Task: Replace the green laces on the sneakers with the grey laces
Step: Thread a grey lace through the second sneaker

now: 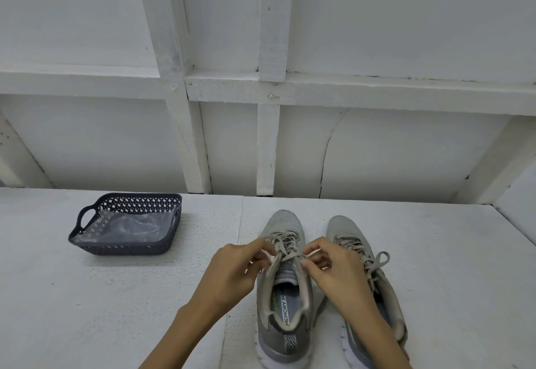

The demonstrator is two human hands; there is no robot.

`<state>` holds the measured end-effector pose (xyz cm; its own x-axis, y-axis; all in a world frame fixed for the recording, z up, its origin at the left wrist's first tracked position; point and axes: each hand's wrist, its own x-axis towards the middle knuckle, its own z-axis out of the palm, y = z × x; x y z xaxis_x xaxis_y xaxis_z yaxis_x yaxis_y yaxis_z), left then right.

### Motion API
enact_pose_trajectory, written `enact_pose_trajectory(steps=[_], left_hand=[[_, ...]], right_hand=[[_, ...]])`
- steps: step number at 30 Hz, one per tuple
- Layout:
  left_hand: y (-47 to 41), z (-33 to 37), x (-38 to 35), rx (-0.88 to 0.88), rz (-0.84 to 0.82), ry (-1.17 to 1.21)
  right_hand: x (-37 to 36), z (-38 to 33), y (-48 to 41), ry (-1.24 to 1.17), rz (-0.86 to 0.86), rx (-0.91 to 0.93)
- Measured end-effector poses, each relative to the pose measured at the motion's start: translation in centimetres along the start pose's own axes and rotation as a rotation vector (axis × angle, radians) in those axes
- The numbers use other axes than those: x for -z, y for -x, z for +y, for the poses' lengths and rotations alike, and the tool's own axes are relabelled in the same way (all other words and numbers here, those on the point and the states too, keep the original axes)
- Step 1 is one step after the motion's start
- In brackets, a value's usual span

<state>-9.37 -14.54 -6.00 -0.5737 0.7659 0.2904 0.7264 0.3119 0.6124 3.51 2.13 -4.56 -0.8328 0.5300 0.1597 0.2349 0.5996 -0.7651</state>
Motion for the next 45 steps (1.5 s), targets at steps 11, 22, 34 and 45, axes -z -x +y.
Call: enact_pose_trajectory(steps=[11,22,34,45], left_hand=[[0.5,0.8,-0.8,0.14,0.122,0.232],[1.5,2.2,-1.7,0.116,0.192,0.048],[2.1,2.5,-2.7,0.227,0.238,0.13],[1.8,1.3,-2.3,0.275,0.204,0.325]], right_hand=[[-1.6,-0.9,0.9,0.25,-0.006,0.064],[-3.2,-0.6,1.5,0.386,0.088,0.165],[-4.2,-0.2,1.2,0.376,0.117,0.142],[-4.4,-0.2,1.0,0.337,0.085,0.114]])
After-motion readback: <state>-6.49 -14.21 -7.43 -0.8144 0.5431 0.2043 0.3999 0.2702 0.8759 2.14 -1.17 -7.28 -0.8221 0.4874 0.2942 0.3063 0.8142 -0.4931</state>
